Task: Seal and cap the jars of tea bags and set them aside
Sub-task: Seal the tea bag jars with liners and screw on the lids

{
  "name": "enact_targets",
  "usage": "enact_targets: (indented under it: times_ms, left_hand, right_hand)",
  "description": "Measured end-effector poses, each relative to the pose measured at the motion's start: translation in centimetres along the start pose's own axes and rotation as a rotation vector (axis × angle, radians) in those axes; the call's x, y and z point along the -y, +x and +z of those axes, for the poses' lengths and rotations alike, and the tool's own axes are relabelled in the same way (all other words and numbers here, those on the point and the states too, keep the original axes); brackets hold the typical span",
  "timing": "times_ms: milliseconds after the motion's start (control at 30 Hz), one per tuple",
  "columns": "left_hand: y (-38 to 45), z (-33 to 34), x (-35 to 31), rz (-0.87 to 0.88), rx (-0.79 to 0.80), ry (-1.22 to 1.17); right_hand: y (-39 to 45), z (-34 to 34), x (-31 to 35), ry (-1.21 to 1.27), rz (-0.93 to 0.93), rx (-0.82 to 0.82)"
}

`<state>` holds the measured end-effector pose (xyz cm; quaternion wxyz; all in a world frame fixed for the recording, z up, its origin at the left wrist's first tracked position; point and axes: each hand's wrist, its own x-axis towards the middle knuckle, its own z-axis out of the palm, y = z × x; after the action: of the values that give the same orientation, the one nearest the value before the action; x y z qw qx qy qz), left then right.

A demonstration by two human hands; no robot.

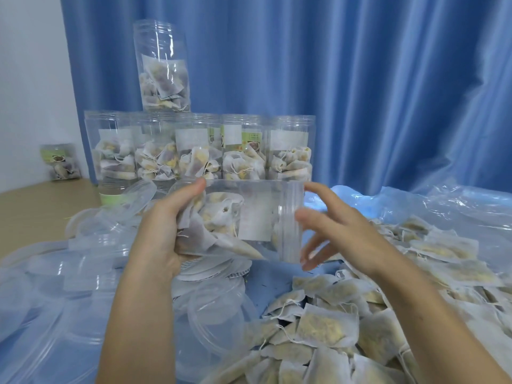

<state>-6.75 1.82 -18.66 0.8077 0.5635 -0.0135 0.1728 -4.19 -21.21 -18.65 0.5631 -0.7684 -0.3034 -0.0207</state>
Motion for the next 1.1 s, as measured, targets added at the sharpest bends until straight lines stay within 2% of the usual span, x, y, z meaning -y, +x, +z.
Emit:
enact_targets:
  times_ms: [67, 133, 233, 333, 433, 667, 900, 1033, 1100]
  left_hand:
    - [0.0, 0.2, 0.2, -0.003, 0.012, -0.002]
    - [0.1, 0.1, 0.3, -0.016, 0.008, -0.015]
    - [0.2, -0.2, 0.3, -0.013, -0.031, -0.031]
    - [0.2, 0.0, 0.3, 0.001, -0.029, -0.040]
    - [0.1, 0.8, 0.3, 0.069, -0.050, -0.009]
    - [0.4, 0.6, 0.7, 0.074, -0.126, -0.031]
    - [0.7, 0.5, 1.2, -0.076, -0.082, -0.004]
    - [0.7, 1.0, 0.3, -0.094, -0.110, -0.053]
    - [0.4, 1.6, -0.1, -0.072, -0.156, 0.006]
  right_hand:
    - [0.2, 0.1, -0.1, 0.024, 0.081, -0.055]
    - [0.1, -0.3, -0.2, -0.030, 0.063, -0.023]
    - [0.1, -0.4, 0.4, -0.156, -0.124, 0.095]
    - [0.0, 0.2, 0.5, -0.307, -0.284, -0.036]
    - [0.0, 0.9, 0.2, -0.196, -0.160, -0.154]
    - [0.4, 1.8, -0.1, 0.044, -0.090, -0.134]
    - [0.2, 0.5, -0.2, -0.346, -0.356, -0.031]
    - [0.0, 0.4, 0.2, -0.330, -0.366, -0.161]
    - [-0.1, 0.6, 0.8, -0.245, -0.326, -0.242]
